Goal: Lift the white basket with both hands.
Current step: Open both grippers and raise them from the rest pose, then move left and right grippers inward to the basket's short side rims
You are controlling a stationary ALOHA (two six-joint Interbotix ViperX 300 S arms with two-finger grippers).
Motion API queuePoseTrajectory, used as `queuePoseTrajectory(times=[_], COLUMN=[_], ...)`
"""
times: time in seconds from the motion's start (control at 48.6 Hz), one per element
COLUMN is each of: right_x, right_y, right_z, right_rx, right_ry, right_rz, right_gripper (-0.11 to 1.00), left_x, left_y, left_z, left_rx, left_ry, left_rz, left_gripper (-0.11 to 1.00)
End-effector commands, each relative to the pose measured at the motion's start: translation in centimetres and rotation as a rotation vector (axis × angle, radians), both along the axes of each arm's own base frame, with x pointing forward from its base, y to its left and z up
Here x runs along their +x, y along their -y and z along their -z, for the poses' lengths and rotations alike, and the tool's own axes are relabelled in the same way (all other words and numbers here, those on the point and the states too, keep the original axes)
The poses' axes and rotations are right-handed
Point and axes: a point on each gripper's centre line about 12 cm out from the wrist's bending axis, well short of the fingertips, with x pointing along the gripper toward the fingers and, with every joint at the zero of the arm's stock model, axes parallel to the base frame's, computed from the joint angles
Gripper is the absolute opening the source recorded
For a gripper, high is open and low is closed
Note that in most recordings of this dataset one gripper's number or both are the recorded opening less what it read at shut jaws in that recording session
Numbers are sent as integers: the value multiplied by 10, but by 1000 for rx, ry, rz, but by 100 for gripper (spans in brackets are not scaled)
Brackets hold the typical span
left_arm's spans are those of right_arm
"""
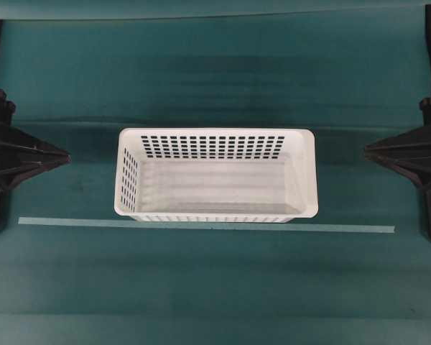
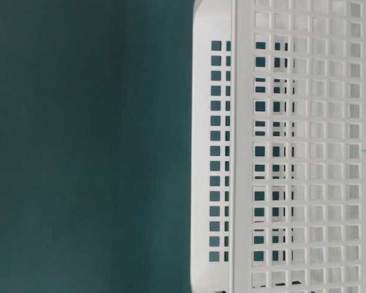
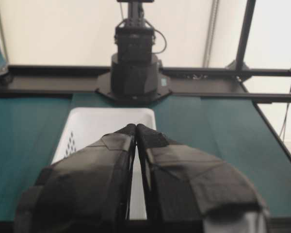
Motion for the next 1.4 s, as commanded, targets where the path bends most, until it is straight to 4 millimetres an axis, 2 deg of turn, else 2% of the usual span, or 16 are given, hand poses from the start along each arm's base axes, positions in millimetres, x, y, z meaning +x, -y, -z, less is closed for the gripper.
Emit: queuePoseTrajectory(times=[0.0, 0.062, 0.144, 0.226, 0.452, 0.617, 0.72, 0.864, 1.028, 1.193, 1.378], right_x=[2, 2, 3, 4, 9, 14, 18, 25, 34, 46, 55], right_y=[0, 3, 6, 8, 25, 33, 36, 35, 32, 32, 36], right_z=[-3, -7, -10, -11, -24, -21, -17, -1, 12, 28, 48], right_rx=[18, 86, 195, 306, 765, 1029, 1170, 1273, 1336, 1372, 1349], right_ry=[8, 8, -12, -56, -169, -270, -318, -446, -597, -768, -976], right_rz=[1, 10, 22, 31, 103, 164, 207, 268, 328, 410, 535], right_gripper=[14, 15, 3, 1, 1, 1, 1, 1, 1, 1, 1], left_x=[3, 2, 1, 1, 10, 21, 33, 49, 57, 52, 51], left_y=[1, 1, 1, 1, 1, 1, 1, 1, 0, -5, -13], left_z=[-9, -13, -19, -22, -32, -50, -54, -41, -13, 13, 31], left_rx=[-29, -52, -92, -146, -375, -554, -699, -952, -1257, -1389, -1449], left_ry=[20, 32, 47, 48, -22, -23, -70, -200, -390, -566, -687], left_rz=[8, 11, 18, 27, 43, 60, 55, 4, -151, -364, -560], left_gripper=[14, 11, 1, -3, -3, -3, -4, -4, -4, -4, -4])
